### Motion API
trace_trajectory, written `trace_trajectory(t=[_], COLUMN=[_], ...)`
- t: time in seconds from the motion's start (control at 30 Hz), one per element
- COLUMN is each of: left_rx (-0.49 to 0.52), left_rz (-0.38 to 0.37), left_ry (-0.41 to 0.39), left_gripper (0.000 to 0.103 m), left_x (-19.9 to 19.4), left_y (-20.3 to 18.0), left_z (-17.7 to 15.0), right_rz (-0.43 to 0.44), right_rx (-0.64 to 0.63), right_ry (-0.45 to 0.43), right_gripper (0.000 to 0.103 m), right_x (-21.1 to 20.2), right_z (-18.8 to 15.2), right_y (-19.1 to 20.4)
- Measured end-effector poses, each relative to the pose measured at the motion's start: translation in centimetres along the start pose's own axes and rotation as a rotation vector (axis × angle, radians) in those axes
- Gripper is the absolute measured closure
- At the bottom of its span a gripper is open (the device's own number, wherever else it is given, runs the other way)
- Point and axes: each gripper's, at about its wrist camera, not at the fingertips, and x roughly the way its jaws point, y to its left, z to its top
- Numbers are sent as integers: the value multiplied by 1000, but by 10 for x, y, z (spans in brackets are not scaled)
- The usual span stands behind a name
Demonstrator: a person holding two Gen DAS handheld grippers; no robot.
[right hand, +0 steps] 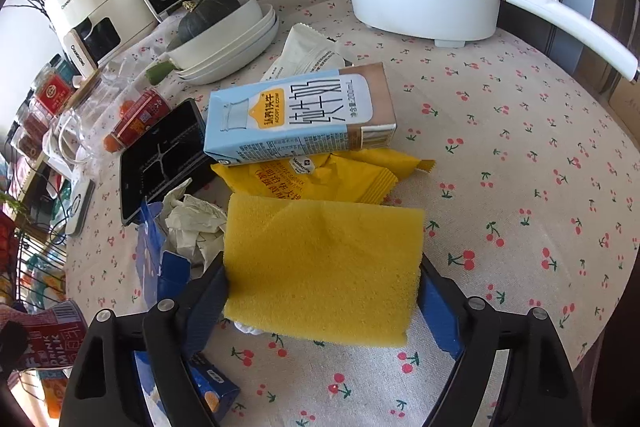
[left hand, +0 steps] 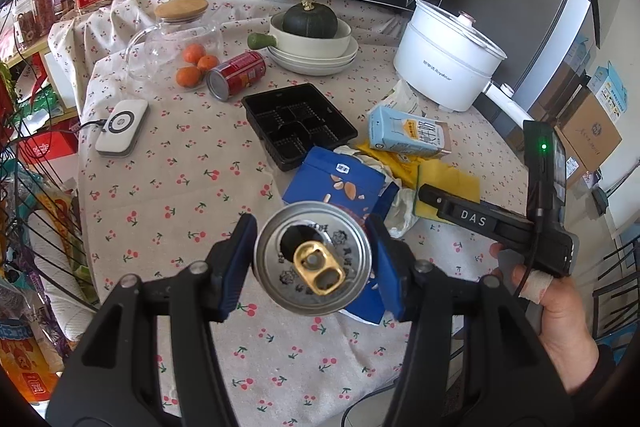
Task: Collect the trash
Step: 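Grasp the yellow sponge with the right tool while the left tool holds the can, then carry both items over the brown bin while the left tool drops the can in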
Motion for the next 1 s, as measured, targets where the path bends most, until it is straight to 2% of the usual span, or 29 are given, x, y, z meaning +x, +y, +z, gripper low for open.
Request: trace_trajectory(t=[0.23, 0.47, 0.73, 1.0], left_rx=[37, 111, 188, 285], left_rz=[-62, -144, -247, -393], left_ry=[-15, 15, 41, 86], left_gripper=[46, 46, 46, 46], left_x=[0, 12, 29, 49], left_y=[-39, -98, -182, -271], left_z=[1, -6, -20, -51], right_rz=[13, -57, -130, -193], right_rx=[30, 70, 130, 205], right_ry=[-28, -40, -51, -46], right_gripper=[16, 16, 16, 16], right_x=[-49, -93, -140, -170], right_z=[1, -9, -36, -70], right_y=[-39, -107, -190, -264])
